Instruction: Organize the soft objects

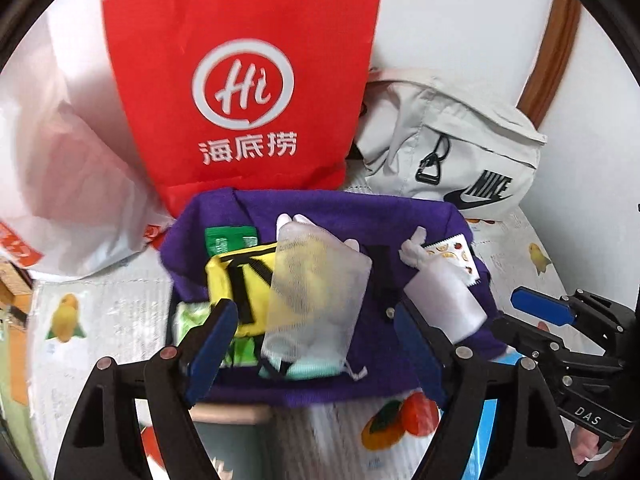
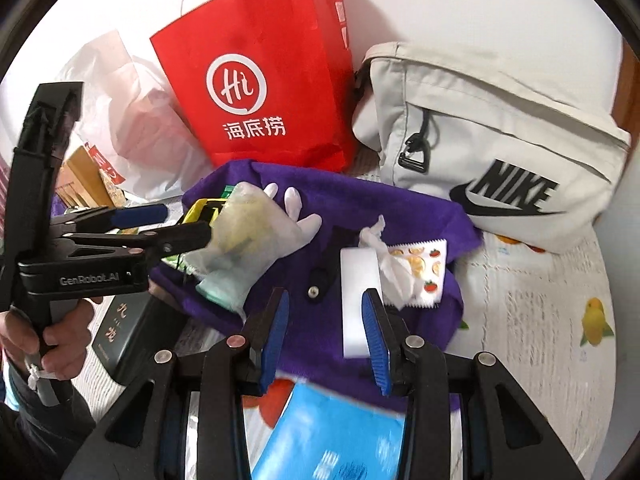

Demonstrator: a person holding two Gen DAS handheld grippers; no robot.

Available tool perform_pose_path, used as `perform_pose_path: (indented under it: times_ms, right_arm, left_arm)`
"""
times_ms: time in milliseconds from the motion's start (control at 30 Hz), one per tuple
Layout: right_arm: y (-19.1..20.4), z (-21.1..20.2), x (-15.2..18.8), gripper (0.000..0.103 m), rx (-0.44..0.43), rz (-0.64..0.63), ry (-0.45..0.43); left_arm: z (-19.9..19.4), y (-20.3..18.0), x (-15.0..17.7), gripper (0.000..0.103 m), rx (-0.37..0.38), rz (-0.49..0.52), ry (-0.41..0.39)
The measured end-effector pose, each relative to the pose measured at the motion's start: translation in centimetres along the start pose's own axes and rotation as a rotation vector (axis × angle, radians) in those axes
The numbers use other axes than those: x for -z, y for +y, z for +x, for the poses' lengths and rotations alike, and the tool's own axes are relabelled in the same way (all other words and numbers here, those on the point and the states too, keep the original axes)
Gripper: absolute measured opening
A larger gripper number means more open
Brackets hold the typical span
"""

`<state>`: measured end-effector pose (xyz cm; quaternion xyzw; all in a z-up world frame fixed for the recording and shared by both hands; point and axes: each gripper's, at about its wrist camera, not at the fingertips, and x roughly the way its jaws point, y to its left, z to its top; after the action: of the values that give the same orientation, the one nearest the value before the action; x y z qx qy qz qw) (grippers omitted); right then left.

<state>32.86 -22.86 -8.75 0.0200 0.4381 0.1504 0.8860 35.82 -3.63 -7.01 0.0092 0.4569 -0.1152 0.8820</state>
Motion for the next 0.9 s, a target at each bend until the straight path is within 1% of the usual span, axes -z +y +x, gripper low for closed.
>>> perform_pose_path:
  times_ms: [67, 133, 200, 233, 267, 333, 400, 433, 467, 533, 633, 767, 900]
  right_arm:
    - [0.5, -1.2, 0.7, 0.051, 0.011, 0.002, -0.012]
    - [1.2, -2.7, 1.7, 0.055, 0.017, 0.001, -0.038]
    - [1.8, -4.1, 2.6, 0.059, 0.02, 0.0, -0.05]
    - [2.2, -5.0, 3.2, 0.063, 0.031, 0.003, -0.057]
    - [2.5, -5.6, 3.7, 0.064, 0.04, 0.003, -0.064]
    - [3.4, -7.2, 4.8, 0.064, 0.05, -0.001, -0.078]
    - [4.1, -8.6, 5.9, 0.065, 0.053, 0.011, -0.089]
    - [4.3, -9.2, 6.4, 0.07, 0.053, 0.017, -0.095]
    - [4.6, -9.9, 6.9, 0.079, 0.055, 0.023, -0.104]
    - [5.3, -11.2, 8.1, 0.086, 0.069, 0.03, -0.129]
    - [6.2, -12.9, 9.8, 0.087, 0.082, 0.029, -0.146]
    - [7.3, -14.9, 12.0, 0.094, 0.094, 0.041, -0.166]
    - [8.0, -16.8, 14.4, 0.097, 0.116, 0.044, -0.189]
  left_arm:
    - [-1.9, -0.4, 0.8, 0.079, -0.014, -0.005, -0.017]
    - [-3.9, -0.8, 1.8, 0.085, -0.024, 0.001, -0.03]
    - [-6.1, -1.3, 3.2, 0.088, -0.041, 0.006, -0.054]
    - [-7.0, -1.4, 3.8, 0.089, -0.049, 0.004, -0.063]
    - [-8.1, -1.5, 4.5, 0.09, -0.059, 0.004, -0.075]
    - [-10.2, -1.7, 6.0, 0.096, -0.071, -0.007, -0.098]
    - [-12.2, -1.7, 7.6, 0.098, -0.074, -0.031, -0.118]
    - [-12.9, -1.8, 8.3, 0.099, -0.073, -0.039, -0.124]
    - [-13.8, -1.8, 9.1, 0.099, -0.075, -0.046, -0.13]
    - [-15.2, -1.9, 10.6, 0.1, -0.091, -0.05, -0.141]
    - [-17.3, -2.1, 12.8, 0.101, -0.112, -0.057, -0.153]
    - [-19.5, -2.2, 15.4, 0.102, -0.117, -0.078, -0.163]
    - [-21.1, -2.8, 17.8, 0.102, -0.13, -0.085, -0.168]
